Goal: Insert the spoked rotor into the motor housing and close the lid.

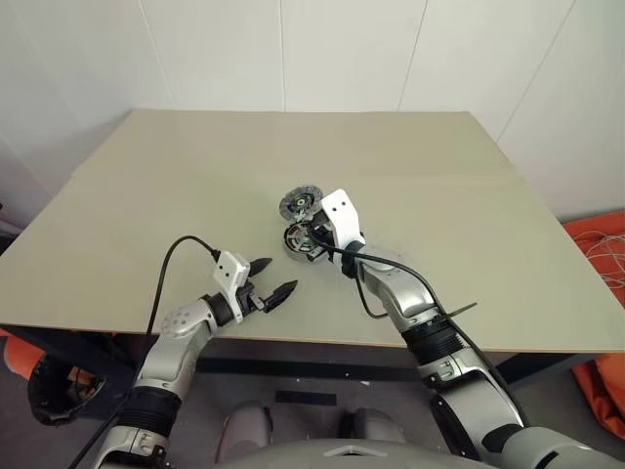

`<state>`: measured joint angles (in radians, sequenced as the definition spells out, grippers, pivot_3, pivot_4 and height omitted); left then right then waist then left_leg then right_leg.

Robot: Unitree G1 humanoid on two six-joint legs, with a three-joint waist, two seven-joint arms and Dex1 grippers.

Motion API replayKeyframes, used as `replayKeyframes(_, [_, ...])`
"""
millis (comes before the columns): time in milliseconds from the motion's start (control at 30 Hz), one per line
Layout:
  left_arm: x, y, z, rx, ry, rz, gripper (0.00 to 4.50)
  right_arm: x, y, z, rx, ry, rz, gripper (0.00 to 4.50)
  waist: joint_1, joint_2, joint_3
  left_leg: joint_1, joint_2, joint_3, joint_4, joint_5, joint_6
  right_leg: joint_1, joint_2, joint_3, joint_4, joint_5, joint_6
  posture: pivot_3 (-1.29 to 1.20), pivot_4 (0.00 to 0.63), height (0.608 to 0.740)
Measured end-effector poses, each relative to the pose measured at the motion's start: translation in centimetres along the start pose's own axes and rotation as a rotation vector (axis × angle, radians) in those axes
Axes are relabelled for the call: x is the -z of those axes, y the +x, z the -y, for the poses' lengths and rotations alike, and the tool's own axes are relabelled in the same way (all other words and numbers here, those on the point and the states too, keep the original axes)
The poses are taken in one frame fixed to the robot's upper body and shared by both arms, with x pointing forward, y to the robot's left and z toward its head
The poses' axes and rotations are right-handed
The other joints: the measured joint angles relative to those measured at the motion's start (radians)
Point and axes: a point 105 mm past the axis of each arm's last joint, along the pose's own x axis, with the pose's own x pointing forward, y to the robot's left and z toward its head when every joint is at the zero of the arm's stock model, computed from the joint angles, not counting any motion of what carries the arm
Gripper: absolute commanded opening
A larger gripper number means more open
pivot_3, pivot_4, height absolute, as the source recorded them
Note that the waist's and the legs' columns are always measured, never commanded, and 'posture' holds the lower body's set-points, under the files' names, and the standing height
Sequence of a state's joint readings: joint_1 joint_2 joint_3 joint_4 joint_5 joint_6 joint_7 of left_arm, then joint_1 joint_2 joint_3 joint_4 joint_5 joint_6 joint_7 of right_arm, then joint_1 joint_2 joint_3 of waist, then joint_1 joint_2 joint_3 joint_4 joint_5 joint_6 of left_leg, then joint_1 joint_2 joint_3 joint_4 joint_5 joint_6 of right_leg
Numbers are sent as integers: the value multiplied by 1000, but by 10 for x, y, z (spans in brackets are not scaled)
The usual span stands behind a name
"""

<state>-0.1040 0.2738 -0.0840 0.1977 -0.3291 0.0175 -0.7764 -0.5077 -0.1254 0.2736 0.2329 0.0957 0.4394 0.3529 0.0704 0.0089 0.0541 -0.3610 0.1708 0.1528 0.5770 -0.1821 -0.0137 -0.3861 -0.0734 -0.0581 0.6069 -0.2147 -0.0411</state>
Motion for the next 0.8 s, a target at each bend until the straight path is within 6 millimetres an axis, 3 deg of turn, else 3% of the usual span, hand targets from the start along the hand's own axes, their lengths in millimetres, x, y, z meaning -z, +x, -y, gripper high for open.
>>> replayKeyframes(500, [5,-1,-8,-30,-3,19,4500,10,-2,-2,-36,-8,-71,16,0,0,0,13,0,0,-1,0,0,12,0,0,-1,-2,2,0,0,740])
replayKeyframes(700, [0,-1,-11,-46,3,47,4500,-3,-23,4,-161,-157,-90,16,3,-1,1,11,0,0,-1,0,0,11,0,0,-1,-2,2,0,0,740])
replayKeyframes(800, [-3,1,-9,-44,5,67,4500,-12,-28,-1,-228,-229,-94,610,1,-1,1,11,0,0,-2,0,1,10,0,0,-1,-2,1,0,0,740])
